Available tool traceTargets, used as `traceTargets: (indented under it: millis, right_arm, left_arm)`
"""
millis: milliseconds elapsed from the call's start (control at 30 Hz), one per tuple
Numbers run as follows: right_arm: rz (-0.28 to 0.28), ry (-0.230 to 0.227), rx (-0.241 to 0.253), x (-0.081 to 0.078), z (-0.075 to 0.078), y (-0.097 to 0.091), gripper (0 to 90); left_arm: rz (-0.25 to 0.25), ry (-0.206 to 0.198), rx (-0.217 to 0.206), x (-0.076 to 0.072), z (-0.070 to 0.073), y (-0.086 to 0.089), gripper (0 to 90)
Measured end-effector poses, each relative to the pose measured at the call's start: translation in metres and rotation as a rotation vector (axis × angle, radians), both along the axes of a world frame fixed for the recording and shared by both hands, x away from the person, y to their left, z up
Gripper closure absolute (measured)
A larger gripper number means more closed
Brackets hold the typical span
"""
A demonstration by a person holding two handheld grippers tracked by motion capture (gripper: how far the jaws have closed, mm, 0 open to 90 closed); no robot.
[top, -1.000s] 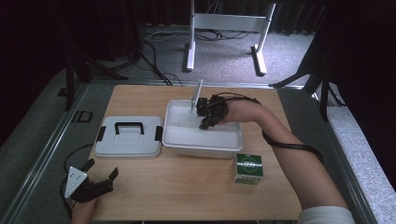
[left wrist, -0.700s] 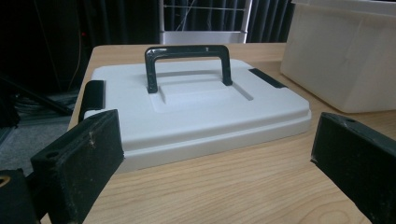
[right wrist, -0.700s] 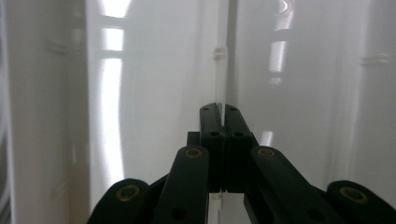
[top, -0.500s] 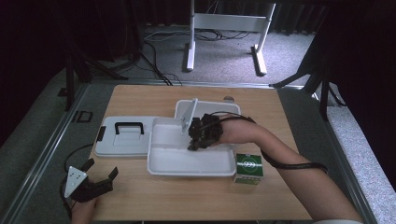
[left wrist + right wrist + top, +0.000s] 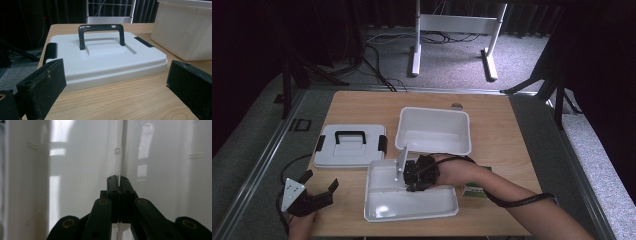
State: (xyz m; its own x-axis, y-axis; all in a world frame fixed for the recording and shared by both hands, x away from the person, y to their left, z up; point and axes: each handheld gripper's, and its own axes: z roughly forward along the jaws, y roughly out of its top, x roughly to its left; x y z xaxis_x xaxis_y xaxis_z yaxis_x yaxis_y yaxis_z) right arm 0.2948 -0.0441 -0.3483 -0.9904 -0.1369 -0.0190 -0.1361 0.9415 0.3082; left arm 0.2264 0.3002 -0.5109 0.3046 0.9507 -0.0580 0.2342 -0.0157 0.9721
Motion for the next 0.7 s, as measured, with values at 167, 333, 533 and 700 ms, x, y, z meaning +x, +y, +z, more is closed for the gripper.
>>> traceTargets:
  millis: [167,333,533,700]
  right_arm:
    - [0.003,0.032,-0.045,-0.001,-0.026,0.002,88.7]
    - [-0.019,0.032,-0.069,0.002,-0.052,0.006,88.6]
    - [-0.057,0.038,-0.074,0.006,-0.076,0.011,88.6]
    - [-0.081,0.012,-0.073,0.010,-0.092,0.013,88.5]
  left_arm:
    - [0.001,-0.002,-0.002,0.000,0.000,0.000,2.1]
    - [-0.001,-0.004,-0.002,0.000,0.000,0.000,2.1]
    - [-0.005,-0.005,-0.003,0.000,0.000,0.000,2.0]
    - [-0.009,-0.019,0.007,-0.002,0.000,-0.002,2.1]
